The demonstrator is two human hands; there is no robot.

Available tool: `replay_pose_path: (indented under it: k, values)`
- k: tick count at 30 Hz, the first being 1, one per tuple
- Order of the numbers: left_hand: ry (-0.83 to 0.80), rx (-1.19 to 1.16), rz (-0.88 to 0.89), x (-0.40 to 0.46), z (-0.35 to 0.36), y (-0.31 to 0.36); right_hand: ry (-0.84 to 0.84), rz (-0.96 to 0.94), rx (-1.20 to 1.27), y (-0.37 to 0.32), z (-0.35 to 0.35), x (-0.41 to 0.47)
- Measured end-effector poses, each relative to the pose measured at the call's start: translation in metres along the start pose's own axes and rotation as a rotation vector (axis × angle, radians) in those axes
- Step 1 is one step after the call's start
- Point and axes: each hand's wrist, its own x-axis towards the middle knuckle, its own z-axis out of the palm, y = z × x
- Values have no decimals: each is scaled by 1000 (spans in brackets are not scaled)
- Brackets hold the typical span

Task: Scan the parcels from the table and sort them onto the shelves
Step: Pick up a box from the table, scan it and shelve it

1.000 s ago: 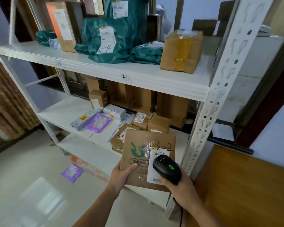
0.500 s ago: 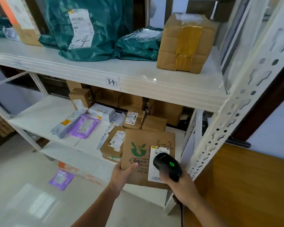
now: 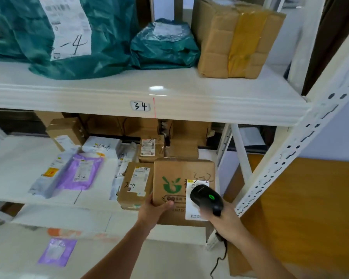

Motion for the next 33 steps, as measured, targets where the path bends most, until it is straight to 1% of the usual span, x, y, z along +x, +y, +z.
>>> replay_pose_path:
  k: [4,7,11,14,19,24,28,31,33]
  values:
    - [40,158,52,22,-7,-14,-46,29,-26,14,13,9]
    - [76,259,53,41,-2,-32,-73,60,-55,26,21,16]
    - [156,372,29,40,6,-33,-114,78,-72,36,28,26]
    - [188,381,19,41,10,-39,-118,85,-32,41,33,34]
    - [235,423,26,38,19,-37,-113,102,-59,49,39,39]
    - [281,452,18,42,24,-50,-120,105,-30,61,50,39]
    - [313,394,5,45,29,-47,-118,106,-24,64,57,44]
    - [299,361,18,49,30,-46,-79,86,2,65,60,49]
    - [282,327,10,50,31,-45,-85,84,0,64,63,53]
